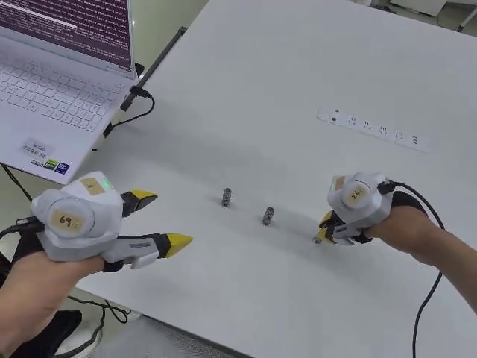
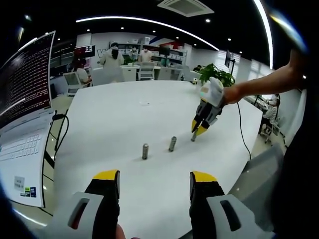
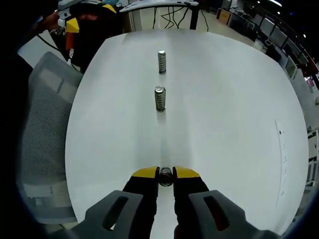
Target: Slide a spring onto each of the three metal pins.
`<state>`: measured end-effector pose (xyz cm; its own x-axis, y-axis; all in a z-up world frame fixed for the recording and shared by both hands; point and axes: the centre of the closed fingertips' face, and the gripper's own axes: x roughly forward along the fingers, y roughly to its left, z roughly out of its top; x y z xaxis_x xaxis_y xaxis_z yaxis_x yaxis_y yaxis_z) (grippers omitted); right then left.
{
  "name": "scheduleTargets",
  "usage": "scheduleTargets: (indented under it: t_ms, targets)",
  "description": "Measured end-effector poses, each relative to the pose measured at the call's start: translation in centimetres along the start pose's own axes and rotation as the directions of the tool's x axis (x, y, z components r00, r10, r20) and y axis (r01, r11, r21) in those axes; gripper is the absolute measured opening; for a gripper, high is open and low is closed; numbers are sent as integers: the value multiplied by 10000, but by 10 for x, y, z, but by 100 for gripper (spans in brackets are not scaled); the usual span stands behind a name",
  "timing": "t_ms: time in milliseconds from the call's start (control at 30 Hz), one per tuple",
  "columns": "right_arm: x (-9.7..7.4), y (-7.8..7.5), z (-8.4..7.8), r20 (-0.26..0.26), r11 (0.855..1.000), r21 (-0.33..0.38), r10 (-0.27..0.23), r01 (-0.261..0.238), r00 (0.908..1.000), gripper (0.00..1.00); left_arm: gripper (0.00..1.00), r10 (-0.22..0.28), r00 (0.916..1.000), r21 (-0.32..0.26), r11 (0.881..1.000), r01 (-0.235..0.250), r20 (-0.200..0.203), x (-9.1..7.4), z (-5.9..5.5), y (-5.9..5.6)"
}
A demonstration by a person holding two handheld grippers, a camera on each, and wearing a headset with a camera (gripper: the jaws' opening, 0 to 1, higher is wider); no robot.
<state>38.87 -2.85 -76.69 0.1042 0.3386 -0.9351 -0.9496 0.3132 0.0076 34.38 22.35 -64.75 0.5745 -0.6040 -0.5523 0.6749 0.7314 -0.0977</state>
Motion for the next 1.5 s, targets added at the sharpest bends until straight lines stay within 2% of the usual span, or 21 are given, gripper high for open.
scheduleTargets:
  t_ms: [333,567,1033,1300,1400,1500]
  targets:
    - [8,0,-4,1,9999,154,27,-27,10000,9,52,39,10000,-17,10000,-39,-52,0,-1,5]
    - [6,0,-3,2,9997,240,-57,57,10000,12,51,29,10000,39,10000,-29,11,-2,2,4]
    - [-25,-4,0,358,9955,493,-829,811,9959,22,52,-133,9996,183,9997,128,268,-7,9,-3]
    - [-39,4,-3,1000,9829,1404,-1334,1188,9860,25,52,-310,9989,289,9991,300,365,-7,10,-8]
    - [-46,6,-4,1377,9710,1938,-1681,1398,9761,25,52,-377,9987,310,9988,366,355,-7,9,-8]
    - [-51,12,-2,1823,9634,2293,-1828,1390,9661,27,51,-445,9984,327,9985,434,353,-6,8,-9]
